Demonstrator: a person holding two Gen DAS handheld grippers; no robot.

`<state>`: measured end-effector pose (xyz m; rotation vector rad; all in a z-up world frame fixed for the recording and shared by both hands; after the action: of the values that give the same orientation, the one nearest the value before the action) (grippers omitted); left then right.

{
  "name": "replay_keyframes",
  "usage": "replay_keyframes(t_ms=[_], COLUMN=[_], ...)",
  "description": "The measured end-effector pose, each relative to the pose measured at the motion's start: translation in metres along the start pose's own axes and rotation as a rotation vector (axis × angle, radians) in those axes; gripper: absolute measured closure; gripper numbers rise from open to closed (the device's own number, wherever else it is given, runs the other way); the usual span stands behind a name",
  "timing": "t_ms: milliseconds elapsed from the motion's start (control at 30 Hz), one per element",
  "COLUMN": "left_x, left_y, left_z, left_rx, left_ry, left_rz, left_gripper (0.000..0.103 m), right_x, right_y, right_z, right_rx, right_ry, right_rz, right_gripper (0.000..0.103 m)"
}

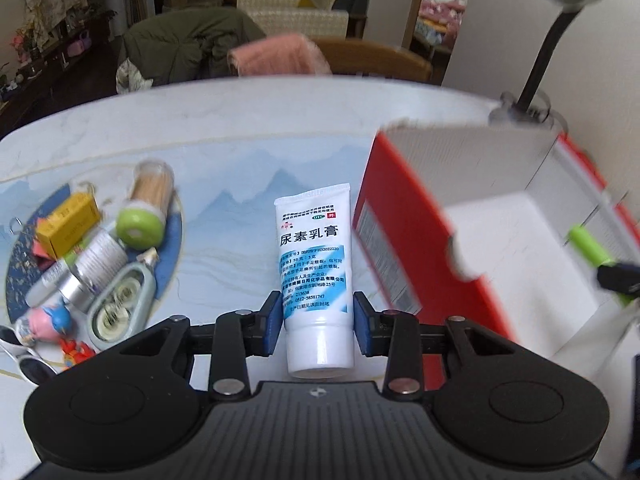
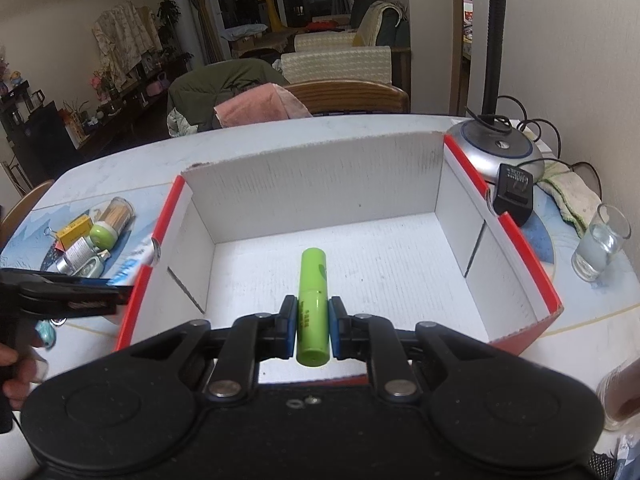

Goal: Organize rigid objects
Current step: 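Lower both held items into the shoebox and open both tools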

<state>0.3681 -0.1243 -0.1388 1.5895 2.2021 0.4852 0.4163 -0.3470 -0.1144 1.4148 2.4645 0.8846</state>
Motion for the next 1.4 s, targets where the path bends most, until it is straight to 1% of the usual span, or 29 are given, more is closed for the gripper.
replay_keyframes(t_ms=[100,200,300,367,533,767,900,1200,1367,1400], left_x=[-0.009,-0.027,-0.050,-0.067,-0.112,-0.144,-0.152,-0.164,-0.166,-0.165], left_y=[0.013,0.029,0.043,0.050,0.055,0.055,0.052,0.043,0.039,0.038], left_z=[-0.021,-0.035,-0.040,-0.037,-0.015,0.033,0.053,0.088,0.101,0.102], left_rx=[-0.031,-0.051,-0.057,-0.047,0.022,0.128,0.182,0.300,0.342,0.346], left_ry=[-0.011,-0.029,-0.059,-0.079,-0.127,-0.135,-0.138,-0.138,-0.128,-0.124], left_rz=[0.024,0.057,0.102,0.134,0.235,0.310,0.351,0.393,0.408,0.409], left_gripper=[0.067,0.067,0.067,0.067,0.067,0.067,0.067,0.067,0.067,0.067], right_x=[-0.002,-0.006,-0.013,-0.019,-0.032,-0.045,-0.052,-0.057,-0.055,-0.054], right_y=[0.007,0.014,0.020,0.022,0.026,0.025,0.024,0.015,0.006,0.004], right_z=[-0.001,0.001,0.006,0.010,0.021,0.040,0.054,0.073,0.079,0.079], right_rx=[-0.014,-0.018,-0.017,-0.010,0.007,0.055,0.107,0.220,0.271,0.278], right_ry=[0.001,-0.005,-0.017,-0.022,-0.051,-0.074,-0.081,-0.103,-0.130,-0.123], right_rz=[0.005,0.009,0.026,0.043,0.051,0.042,0.025,0.007,0.025,0.035], right_gripper=[0.088,0.088,0.088,0.088,0.088,0.088,0.088,0.088,0.088,0.088])
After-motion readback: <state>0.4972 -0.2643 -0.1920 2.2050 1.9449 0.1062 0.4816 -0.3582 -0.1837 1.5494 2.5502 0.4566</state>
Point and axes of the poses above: each gripper's, at about its wrist camera, not at the fingertips, and z roughly the way its jaws point, x to its left, y to its top, the point moved 5 cm from there along z, roughly the way its jaws point, and after that the axes turned 8 degrees about x, right-handed, at the moved point
